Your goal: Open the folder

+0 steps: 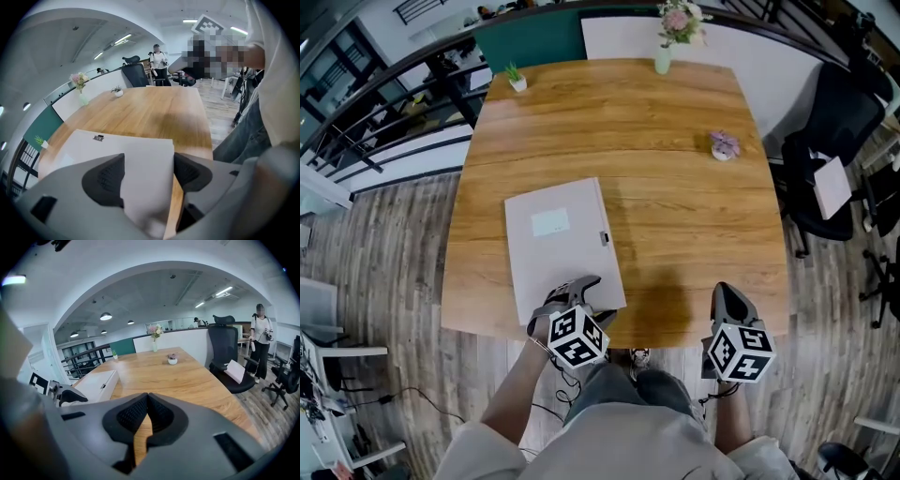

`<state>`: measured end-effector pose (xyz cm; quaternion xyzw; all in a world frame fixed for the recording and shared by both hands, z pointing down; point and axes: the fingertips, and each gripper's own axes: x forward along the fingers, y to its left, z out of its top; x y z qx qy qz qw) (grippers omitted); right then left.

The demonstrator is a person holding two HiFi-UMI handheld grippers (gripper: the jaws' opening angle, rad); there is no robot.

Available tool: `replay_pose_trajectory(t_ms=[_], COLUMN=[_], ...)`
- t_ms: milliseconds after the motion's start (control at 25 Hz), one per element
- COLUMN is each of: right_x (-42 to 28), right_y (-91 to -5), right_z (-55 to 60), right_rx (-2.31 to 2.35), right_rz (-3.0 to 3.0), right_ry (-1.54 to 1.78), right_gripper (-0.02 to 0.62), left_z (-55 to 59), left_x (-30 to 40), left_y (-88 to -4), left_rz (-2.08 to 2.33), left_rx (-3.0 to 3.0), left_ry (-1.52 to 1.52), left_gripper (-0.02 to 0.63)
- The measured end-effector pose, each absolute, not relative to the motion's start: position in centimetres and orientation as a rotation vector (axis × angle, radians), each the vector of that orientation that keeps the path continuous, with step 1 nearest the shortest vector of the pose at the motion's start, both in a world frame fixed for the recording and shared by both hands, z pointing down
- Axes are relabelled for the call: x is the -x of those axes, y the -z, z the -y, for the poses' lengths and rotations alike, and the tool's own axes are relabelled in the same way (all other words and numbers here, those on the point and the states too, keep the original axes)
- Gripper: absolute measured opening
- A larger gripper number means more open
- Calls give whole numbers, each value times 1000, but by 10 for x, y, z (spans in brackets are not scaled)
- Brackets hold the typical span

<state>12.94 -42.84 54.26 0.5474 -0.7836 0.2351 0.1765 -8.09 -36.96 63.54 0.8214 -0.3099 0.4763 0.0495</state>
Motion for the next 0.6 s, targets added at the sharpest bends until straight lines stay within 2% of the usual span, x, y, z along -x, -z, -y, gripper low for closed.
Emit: replay_pose_trajectory(t_ms=[600], right_x=[-106], right_y=[-528], right_z=[449], right_rx=[-1485], right_rz=[2297], right_ry=[-631], right_gripper=[2], left_z=[358], left_x=[80], left_y=[-612], left_rz=[894], left_rx=[-2499], left_ry=[-1296], left_gripper=[239])
